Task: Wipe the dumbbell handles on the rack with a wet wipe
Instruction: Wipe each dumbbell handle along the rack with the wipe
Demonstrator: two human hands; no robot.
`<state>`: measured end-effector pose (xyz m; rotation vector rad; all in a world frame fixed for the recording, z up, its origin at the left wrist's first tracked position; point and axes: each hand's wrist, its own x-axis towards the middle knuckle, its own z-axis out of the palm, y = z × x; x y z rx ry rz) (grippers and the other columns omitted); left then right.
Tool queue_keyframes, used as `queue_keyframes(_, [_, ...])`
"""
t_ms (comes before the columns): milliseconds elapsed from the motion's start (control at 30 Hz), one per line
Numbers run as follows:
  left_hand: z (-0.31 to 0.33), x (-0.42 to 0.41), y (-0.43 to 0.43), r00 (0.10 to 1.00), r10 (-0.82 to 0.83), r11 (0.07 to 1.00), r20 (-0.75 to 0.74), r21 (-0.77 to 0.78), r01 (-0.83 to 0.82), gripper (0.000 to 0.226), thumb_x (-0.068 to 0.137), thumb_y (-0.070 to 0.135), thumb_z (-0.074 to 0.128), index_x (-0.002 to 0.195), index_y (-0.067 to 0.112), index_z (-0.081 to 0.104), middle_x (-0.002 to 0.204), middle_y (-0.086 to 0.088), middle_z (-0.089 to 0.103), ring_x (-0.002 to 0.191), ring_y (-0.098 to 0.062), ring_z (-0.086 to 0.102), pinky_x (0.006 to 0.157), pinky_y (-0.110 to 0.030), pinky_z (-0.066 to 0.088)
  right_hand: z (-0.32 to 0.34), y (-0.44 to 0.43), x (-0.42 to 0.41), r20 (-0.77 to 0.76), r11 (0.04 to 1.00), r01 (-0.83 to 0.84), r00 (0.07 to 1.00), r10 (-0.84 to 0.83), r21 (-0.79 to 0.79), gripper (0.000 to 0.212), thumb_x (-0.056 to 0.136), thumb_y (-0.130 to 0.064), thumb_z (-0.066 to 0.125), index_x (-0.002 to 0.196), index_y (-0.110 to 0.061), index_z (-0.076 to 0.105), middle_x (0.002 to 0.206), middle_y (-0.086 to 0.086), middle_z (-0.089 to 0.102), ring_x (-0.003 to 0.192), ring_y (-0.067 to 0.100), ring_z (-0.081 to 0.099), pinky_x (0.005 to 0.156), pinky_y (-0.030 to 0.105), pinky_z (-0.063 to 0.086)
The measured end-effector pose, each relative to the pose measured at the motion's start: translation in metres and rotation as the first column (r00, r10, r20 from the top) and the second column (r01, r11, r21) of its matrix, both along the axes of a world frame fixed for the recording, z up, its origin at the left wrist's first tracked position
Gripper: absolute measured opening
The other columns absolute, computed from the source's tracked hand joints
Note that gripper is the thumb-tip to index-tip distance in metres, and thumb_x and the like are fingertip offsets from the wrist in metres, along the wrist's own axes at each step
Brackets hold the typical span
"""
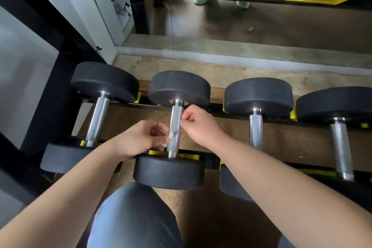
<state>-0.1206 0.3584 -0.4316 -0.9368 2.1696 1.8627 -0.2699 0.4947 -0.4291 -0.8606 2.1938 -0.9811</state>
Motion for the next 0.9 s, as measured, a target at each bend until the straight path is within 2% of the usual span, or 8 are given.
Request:
queue_keyframes(100, [-0.010, -0.012, -0.003, 0.959, 0.220, 0.970, -0.180, 0.141, -0.197, 0.015, 0.095, 0.000, 0.066, 0.109, 0.001, 0.069, 0.098, -0.012, 0.072, 0.082, -0.013, 0.070, 0.076, -0.022, 0.060, 0.001, 0.001, 0.001, -0.001, 1.000, -0.013, 1.000, 0.013, 0.001, 0.004, 0.093, -0.023, 0.062, 0.093, -0.025, 0.059, 0.074, -0.008, 0.064, 0.069, 0.008, 0.059, 0.059, 0.025, 0.040])
queue_keyframes(200, [-0.022, -0.023, -0.002, 0.920, 0.319, 0.943, -0.226, 0.176, -0.284, 0.015, 0.097, 0.003, 0.065, 0.096, 0.009, 0.078, 0.097, -0.012, 0.075, 0.084, -0.015, 0.068, 0.078, -0.022, 0.059, 0.002, 0.001, 0.000, 0.011, 1.000, -0.010, 1.000, 0.010, -0.010, 0.003, 0.094, -0.026, 0.063, 0.096, -0.025, 0.061, 0.075, -0.009, 0.064, 0.070, 0.006, 0.060, 0.060, 0.024, 0.040])
queue_keyframes(267, [-0.028, -0.025, 0.001, 0.959, 0.233, 0.969, -0.159, 0.119, -0.216, 0.024, 0.099, 0.005, 0.063, 0.086, 0.012, 0.081, 0.087, -0.010, 0.073, 0.077, -0.015, 0.064, 0.074, -0.021, 0.058, 0.002, 0.002, -0.001, 0.013, 1.000, 0.003, 1.000, -0.002, -0.019, 0.004, 0.094, -0.028, 0.064, 0.093, -0.027, 0.060, 0.075, -0.010, 0.064, 0.069, 0.004, 0.059, 0.060, 0.022, 0.039])
queue_keyframes(433, [-0.018, -0.019, -0.010, 0.987, -0.127, 0.992, 0.102, -0.009, 0.129, 0.016, 0.099, 0.006, 0.063, 0.098, 0.006, 0.079, 0.081, -0.006, 0.075, 0.068, -0.009, 0.065, 0.066, -0.021, 0.054, 0.000, -0.001, -0.002, -0.027, 1.000, -0.014, 1.000, 0.013, -0.010, 0.005, 0.093, -0.024, 0.062, 0.090, -0.027, 0.058, 0.072, -0.010, 0.063, 0.069, 0.006, 0.058, 0.059, 0.024, 0.038])
queue_keyframes(533, [-0.012, -0.032, -0.013, 0.994, 0.074, 0.933, 0.077, 0.347, -0.096, 0.027, 0.096, -0.007, 0.045, 0.106, -0.003, 0.071, 0.090, -0.016, 0.074, 0.076, -0.021, 0.070, 0.070, -0.031, 0.059, -0.001, -0.001, -0.004, -0.040, 0.999, -0.031, 0.999, 0.030, -0.013, 0.005, 0.093, -0.024, 0.062, 0.091, -0.026, 0.058, 0.075, -0.010, 0.065, 0.073, 0.007, 0.060, 0.061, 0.025, 0.040])
queue_keyframes(600, [-0.007, -0.045, -0.012, 0.978, 0.198, 0.843, 0.069, 0.497, -0.206, 0.034, 0.080, 0.003, 0.043, 0.102, -0.003, 0.069, 0.091, -0.018, 0.072, 0.079, -0.027, 0.068, 0.078, -0.038, 0.055, 0.000, -0.001, -0.005, -0.049, 0.999, -0.039, 0.998, 0.038, -0.011, 0.004, 0.093, -0.024, 0.062, 0.092, -0.026, 0.059, 0.076, -0.009, 0.067, 0.075, 0.009, 0.062, 0.063, 0.026, 0.045])
queue_keyframes(733, [-0.002, -0.051, -0.004, 0.968, 0.243, 0.807, 0.068, 0.540, -0.240, 0.031, 0.078, 0.014, 0.041, 0.089, 0.003, 0.068, 0.087, -0.016, 0.070, 0.076, -0.025, 0.067, 0.079, -0.035, 0.052, 0.001, -0.002, -0.006, -0.047, 0.999, -0.038, 0.998, 0.037, -0.014, 0.003, 0.092, -0.023, 0.063, 0.092, -0.025, 0.060, 0.077, -0.008, 0.068, 0.076, 0.010, 0.064, 0.066, 0.027, 0.047])
queue_keyframes(900, [-0.009, -0.027, 0.001, 0.980, -0.004, 0.850, 0.197, 0.517, -0.100, 0.045, 0.061, 0.015, 0.056, 0.100, -0.001, 0.070, 0.099, -0.019, 0.074, 0.086, -0.026, 0.070, 0.077, -0.030, 0.060, 0.003, -0.002, -0.007, -0.030, 0.999, -0.041, 0.999, 0.041, -0.014, 0.006, 0.090, -0.019, 0.062, 0.091, -0.025, 0.060, 0.075, -0.010, 0.065, 0.072, 0.006, 0.060, 0.061, 0.023, 0.039])
